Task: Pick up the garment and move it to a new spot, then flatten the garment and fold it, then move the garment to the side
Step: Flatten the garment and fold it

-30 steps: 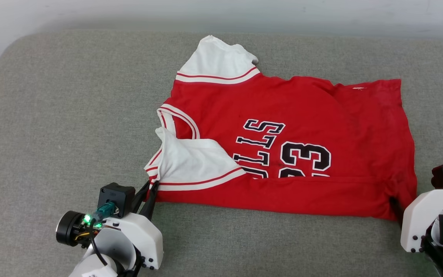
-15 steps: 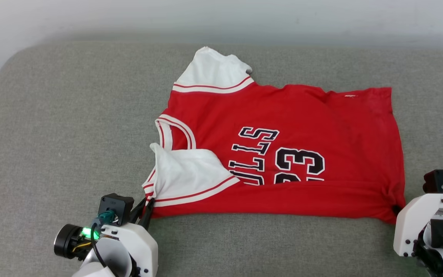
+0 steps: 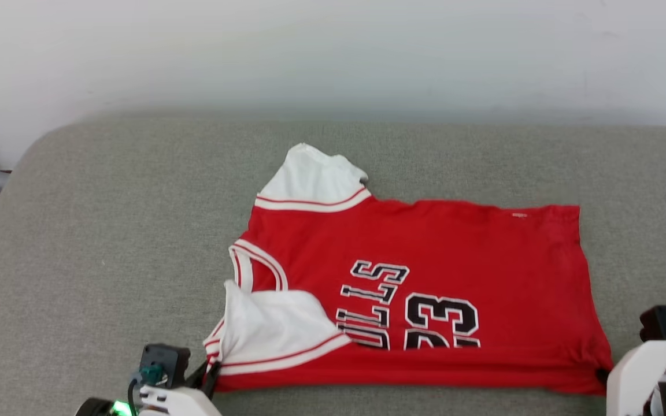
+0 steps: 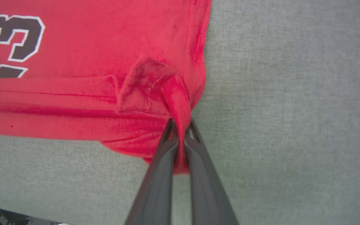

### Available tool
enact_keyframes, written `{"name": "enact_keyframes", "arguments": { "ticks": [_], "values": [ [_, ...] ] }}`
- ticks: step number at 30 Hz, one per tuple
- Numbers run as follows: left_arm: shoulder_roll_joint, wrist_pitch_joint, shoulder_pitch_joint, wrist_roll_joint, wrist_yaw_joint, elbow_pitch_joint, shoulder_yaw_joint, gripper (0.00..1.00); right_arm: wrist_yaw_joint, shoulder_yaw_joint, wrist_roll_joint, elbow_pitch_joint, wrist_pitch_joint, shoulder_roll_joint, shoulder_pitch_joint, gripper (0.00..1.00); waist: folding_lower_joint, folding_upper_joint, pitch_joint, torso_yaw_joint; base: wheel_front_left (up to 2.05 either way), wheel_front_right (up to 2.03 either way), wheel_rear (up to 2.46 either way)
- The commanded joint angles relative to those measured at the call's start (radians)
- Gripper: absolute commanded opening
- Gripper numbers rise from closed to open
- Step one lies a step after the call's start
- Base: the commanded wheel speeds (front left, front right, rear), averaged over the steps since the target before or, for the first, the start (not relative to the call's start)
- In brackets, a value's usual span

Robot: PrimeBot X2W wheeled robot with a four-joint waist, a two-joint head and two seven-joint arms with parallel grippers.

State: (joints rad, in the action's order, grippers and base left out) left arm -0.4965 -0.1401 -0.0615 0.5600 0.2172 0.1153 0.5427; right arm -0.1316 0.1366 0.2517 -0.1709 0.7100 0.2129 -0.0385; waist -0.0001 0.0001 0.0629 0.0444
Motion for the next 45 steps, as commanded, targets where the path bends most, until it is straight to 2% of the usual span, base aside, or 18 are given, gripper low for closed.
{"name": "enact_keyframes", "arguments": {
  "ticks": [1,5,11,24,25,26,27,28,29,39,43,45],
  "values": [
    [-0.015,-0.007,0.027,0.010,0.008,-0.003,-0.005,0.00,0.002,0.005,0.008,0.023,0.012,0.018,0.035,0.00,0.0001,-0.0001,-0.015,0.000,0.00,0.00,0.00],
    [-0.019,-0.022,0.071,0.024,0.019,-0.019,0.002,0.00,0.002,0.028,0.018,0.097,0.064,0.026,0.107,0.00,0.0001,-0.0001,-0.023,0.000,0.00,0.00,0.00],
    [-0.004,-0.017,0.094,0.039,0.018,-0.007,0.013,0.00,0.002,0.047,0.010,0.151,0.125,0.000,0.171,0.00,0.0001,-0.0001,-0.020,-0.007,0.00,0.00,0.00],
    [0.022,0.005,0.038,0.043,-0.019,0.082,0.029,0.00,0.002,0.008,-0.008,0.080,0.072,-0.015,0.132,0.00,0.0001,-0.0001,0.014,-0.011,0.00,0.00,0.00],
    [0.024,0.008,0.035,0.044,-0.020,0.089,0.030,0.10,0.002,0.006,-0.008,0.073,0.068,-0.015,0.127,0.00,0.0001,-0.0001,0.015,-0.011,0.00,0.00,0.00],
    [0.025,0.009,0.033,0.043,-0.019,0.095,0.031,0.65,0.002,0.005,-0.009,0.067,0.062,-0.013,0.122,0.00,0.0001,-0.0001,0.015,-0.012,0.00,0.00,0.00],
    [0.026,0.012,0.032,0.041,-0.019,0.100,0.032,1.00,0.002,0.003,-0.010,0.061,0.056,-0.012,0.118,0.29,0.0001,-0.0001,0.014,-0.012,0.00,0.00,0.00],
    [0.028,0.015,0.033,0.039,-0.018,0.102,0.032,1.00,0.002,0.002,-0.010,0.057,0.047,-0.011,0.114,0.48,0.0001,-0.0001,0.013,-0.013,0.00,0.00,0.00],
    [0.028,0.020,0.031,0.038,-0.018,0.104,0.031,1.00,0.002,0.004,-0.009,0.054,0.038,-0.011,0.111,1.00,0.0001,-0.0001,0.009,-0.013,0.00,0.00,0.00],
    [0.016,0.161,-0.002,-0.003,0.019,0.047,-0.018,1.00,0.002,0.008,0.016,0.124,-0.112,0.004,0.067,1.00,0.0001,-0.0001,-0.039,-0.017,0.00,0.00,0.00],
    [0.020,0.277,-0.022,-0.036,0.013,0.000,-0.031,1.00,0.002,-0.018,0.020,0.169,-0.226,0.029,0.040,1.00,0.0001,-0.0001,-0.050,-0.021,0.00,0.00,0.00],
    [0.021,0.332,-0.034,-0.065,0.028,-0.020,-0.037,1.00,0.002,-0.034,0.023,0.184,-0.300,0.037,0.028,1.00,0.0001,-0.0001,-0.052,-0.024,0.00,0.00,0.00]
  ]
}}
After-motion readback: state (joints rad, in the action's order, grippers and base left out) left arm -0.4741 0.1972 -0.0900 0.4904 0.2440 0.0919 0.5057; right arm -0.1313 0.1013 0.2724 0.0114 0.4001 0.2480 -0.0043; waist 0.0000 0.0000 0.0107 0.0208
